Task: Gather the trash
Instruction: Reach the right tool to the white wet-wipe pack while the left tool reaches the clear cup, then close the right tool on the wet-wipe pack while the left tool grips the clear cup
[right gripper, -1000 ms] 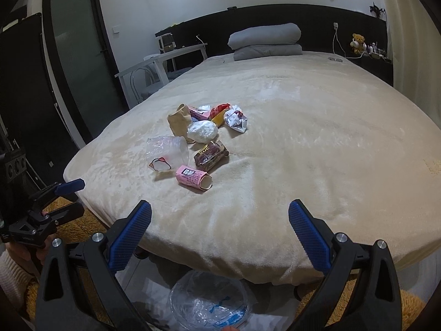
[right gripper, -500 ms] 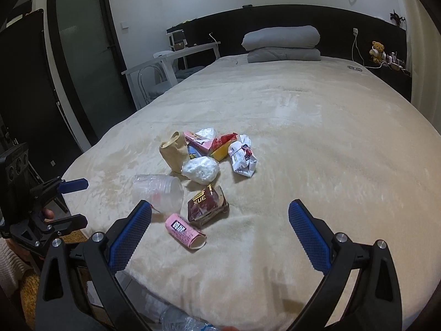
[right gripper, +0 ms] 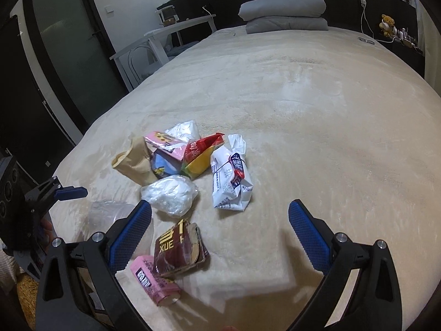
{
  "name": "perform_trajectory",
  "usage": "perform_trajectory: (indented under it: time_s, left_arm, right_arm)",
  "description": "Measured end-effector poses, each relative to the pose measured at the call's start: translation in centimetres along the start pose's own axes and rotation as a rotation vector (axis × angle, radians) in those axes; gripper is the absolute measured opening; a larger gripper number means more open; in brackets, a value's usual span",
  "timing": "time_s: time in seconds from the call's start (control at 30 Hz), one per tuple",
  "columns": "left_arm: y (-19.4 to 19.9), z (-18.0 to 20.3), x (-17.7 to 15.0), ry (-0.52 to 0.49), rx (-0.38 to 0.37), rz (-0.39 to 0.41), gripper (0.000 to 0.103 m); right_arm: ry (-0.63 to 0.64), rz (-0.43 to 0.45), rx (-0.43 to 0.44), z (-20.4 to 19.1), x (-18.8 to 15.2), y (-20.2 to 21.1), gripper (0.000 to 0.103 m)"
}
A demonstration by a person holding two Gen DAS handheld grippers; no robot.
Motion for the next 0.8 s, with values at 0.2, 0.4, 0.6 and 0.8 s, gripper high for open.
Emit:
perform_trajectory:
  time_s: [0.2,0.4,0.6,0.8]
  left_arm:
    - [-2.5,-0.3,-0.7,-0.030,-0.060,-0.052,0.096]
    - [-3.6,-1.5,-0.7,0.004,-0.084,-0.071,0.096]
    - [-4.4,-1.1,-0.8,0.002,-0.143,-0.099,0.084]
    - [-4.0,-0.7,-0.7,-0.015,-0.131,-0.080,0.083]
  right_arm:
    - [0.021,-0.025,-0.015,0.8,0.9,-3.7,0.095]
    - [0.043,-0.043,-0.008,0.6,1.4,-5.9,0.084]
    - [0.052,-0.096,-0.007,0.8,1.0,-7.3,0.055]
    - [0.060,-0.096,-0.023,0.8,0.8,-6.8,0.038]
Point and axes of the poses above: each gripper's, at about its wrist camera, not at the fingertips, and y roughly against the way its jaws point, z to its right, x to its top, the point moved 3 cm from there along -y, roughly the way its jaws point, and after that the axes turned 10 degrees about z, right-handed, at the moved point
